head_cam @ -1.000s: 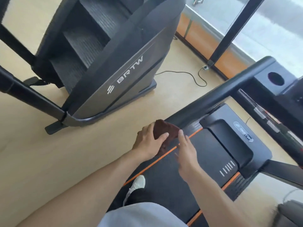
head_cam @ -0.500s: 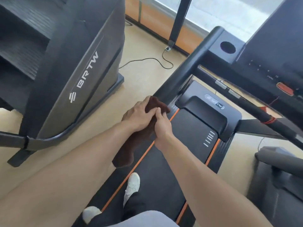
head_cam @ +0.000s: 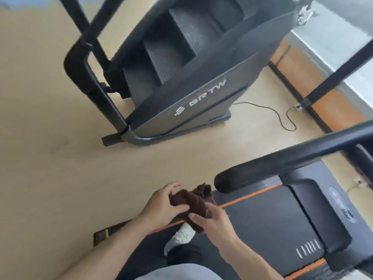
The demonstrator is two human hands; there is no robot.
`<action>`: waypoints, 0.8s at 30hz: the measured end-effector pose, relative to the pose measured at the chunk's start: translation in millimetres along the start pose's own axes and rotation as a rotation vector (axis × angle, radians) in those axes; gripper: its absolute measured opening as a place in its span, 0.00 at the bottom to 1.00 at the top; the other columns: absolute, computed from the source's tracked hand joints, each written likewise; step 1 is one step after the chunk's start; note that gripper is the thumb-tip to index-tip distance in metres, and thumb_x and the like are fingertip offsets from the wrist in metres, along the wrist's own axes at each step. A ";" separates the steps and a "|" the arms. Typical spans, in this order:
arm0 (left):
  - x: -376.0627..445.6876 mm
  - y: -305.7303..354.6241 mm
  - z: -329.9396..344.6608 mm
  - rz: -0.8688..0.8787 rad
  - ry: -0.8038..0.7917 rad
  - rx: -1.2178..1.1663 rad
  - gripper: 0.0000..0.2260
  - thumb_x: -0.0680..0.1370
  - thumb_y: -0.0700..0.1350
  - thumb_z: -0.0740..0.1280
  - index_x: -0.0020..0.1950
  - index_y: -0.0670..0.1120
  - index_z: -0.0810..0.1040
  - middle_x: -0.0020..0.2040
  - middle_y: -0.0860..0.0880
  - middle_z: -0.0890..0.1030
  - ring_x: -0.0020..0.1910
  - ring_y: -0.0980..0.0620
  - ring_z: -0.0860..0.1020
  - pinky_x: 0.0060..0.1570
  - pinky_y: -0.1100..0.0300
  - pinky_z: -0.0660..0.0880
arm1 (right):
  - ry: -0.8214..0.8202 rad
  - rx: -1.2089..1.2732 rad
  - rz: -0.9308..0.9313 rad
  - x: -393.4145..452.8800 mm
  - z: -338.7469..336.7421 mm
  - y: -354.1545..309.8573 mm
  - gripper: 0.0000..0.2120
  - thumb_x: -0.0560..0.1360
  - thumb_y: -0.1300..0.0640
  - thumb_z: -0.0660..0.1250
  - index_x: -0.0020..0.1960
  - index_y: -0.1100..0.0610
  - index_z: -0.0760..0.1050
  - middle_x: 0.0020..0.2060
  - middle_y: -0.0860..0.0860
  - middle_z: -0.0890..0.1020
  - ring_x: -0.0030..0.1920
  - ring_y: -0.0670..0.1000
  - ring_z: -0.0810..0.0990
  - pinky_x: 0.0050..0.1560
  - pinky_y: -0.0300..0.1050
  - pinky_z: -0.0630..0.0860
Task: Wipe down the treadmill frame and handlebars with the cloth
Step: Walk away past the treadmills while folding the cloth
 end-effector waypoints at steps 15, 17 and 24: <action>-385.0 -341.1 -69.4 -0.657 0.675 -0.096 0.10 0.72 0.53 0.72 0.52 0.54 0.81 0.55 0.55 0.72 0.62 0.49 0.75 0.56 0.62 0.69 | -0.643 -0.963 -0.581 -112.3 382.0 1.8 0.15 0.72 0.57 0.78 0.36 0.42 0.74 0.44 0.45 0.79 0.43 0.45 0.79 0.40 0.29 0.69; -431.0 -372.6 -63.8 -0.692 0.805 -0.134 0.13 0.72 0.56 0.73 0.52 0.52 0.83 0.66 0.55 0.70 0.70 0.52 0.66 0.67 0.57 0.65 | -0.711 -1.007 -0.694 -135.4 434.4 14.2 0.17 0.71 0.61 0.77 0.35 0.46 0.72 0.46 0.41 0.79 0.47 0.45 0.79 0.43 0.27 0.69; -518.3 -428.9 -66.2 -0.835 1.062 -0.574 0.16 0.76 0.59 0.71 0.36 0.54 0.69 0.37 0.55 0.77 0.41 0.52 0.76 0.40 0.58 0.69 | -0.903 -1.070 -0.808 -184.2 571.7 27.6 0.08 0.72 0.58 0.75 0.37 0.56 0.77 0.40 0.43 0.81 0.45 0.46 0.78 0.43 0.31 0.69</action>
Point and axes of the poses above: each hand's wrist, its own x-axis towards the middle knuckle, its own z-axis out of the palm, y = z × x, the point moved 2 cm from there along x, towards the middle knuckle
